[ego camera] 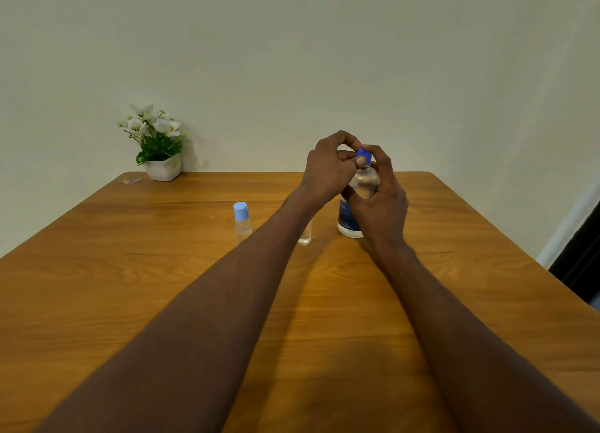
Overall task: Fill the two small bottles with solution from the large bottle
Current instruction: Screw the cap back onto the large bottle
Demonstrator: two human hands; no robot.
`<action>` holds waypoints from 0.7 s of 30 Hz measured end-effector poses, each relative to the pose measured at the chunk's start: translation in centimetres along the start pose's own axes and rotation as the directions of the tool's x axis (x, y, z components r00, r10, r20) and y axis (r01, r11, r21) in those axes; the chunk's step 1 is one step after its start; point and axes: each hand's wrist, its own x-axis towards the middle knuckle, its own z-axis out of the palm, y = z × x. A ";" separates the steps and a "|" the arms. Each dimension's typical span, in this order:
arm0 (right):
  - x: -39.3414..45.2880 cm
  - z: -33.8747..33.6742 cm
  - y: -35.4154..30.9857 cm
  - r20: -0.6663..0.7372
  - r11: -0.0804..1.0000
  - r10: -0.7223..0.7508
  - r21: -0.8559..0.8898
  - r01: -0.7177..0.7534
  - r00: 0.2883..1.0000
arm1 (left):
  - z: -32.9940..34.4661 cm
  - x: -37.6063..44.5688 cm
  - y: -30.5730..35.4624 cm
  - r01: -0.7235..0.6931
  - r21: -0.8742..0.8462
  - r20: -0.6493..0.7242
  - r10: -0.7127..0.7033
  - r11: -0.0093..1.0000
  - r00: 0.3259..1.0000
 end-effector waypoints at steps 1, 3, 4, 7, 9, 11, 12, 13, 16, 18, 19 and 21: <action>0.0 0.0 0.1 0.002 1.000 -0.006 -0.001 0.006 1.000 | 0.0 0.1 -0.1 0.005 -0.002 0.001 -0.005 1.000 1.000; 0.0 0.0 0.3 0.001 1.000 -0.013 -0.007 0.013 1.000 | 0.0 0.1 -0.1 0.009 -0.010 0.009 -0.009 1.000 1.000; -0.1 -0.1 0.4 -0.001 1.000 -0.014 -0.012 0.014 1.000 | 0.1 0.0 0.0 0.010 -0.014 0.012 -0.009 1.000 1.000; -0.3 -0.1 0.5 0.004 1.000 -0.003 -0.017 0.003 1.000 | 0.3 -0.3 -0.1 0.007 -0.017 -0.005 -0.007 1.000 1.000; -0.4 -0.2 0.5 0.015 1.000 -0.008 -0.021 0.009 1.000 | 0.3 -0.4 -0.1 0.004 -0.026 -0.015 -0.005 1.000 1.000; -0.4 -0.3 0.5 0.020 0.999 -0.033 -0.043 0.033 0.999 | 0.3 -0.4 0.0 0.007 -0.038 -0.014 -0.007 0.999 1.000; -0.3 -0.4 0.4 0.018 0.998 -0.039 -0.046 0.040 0.999 | 0.2 -0.5 0.1 0.008 -0.041 -0.014 -0.009 0.999 1.000; -0.2 -0.4 0.3 0.016 0.998 -0.038 -0.040 0.039 0.999 | 0.2 -0.5 0.2 0.009 -0.044 -0.014 -0.010 0.999 1.000; 0.1 -0.3 0.2 0.022 1.000 -0.013 -0.028 0.013 1.000 | 0.3 -0.7 0.2 0.004 -0.062 -0.018 -0.005 0.998 1.000; 0.1 -0.3 0.2 0.036 1.000 -0.012 -0.015 0.013 0.999 | 0.3 -0.7 0.0 -0.005 -0.065 -0.018 0.004 0.998 1.000; 0.1 -0.3 0.3 0.042 1.000 -0.018 -0.010 0.019 0.999 | 0.3 -0.7 0.0 -0.010 -0.066 -0.016 0.009 0.998 1.000; 0.0 -0.3 0.5 0.050 1.000 -0.028 -0.006 0.028 0.998 | 0.3 -0.7 -0.1 -0.013 -0.069 -0.016 0.012 0.998 1.000</action>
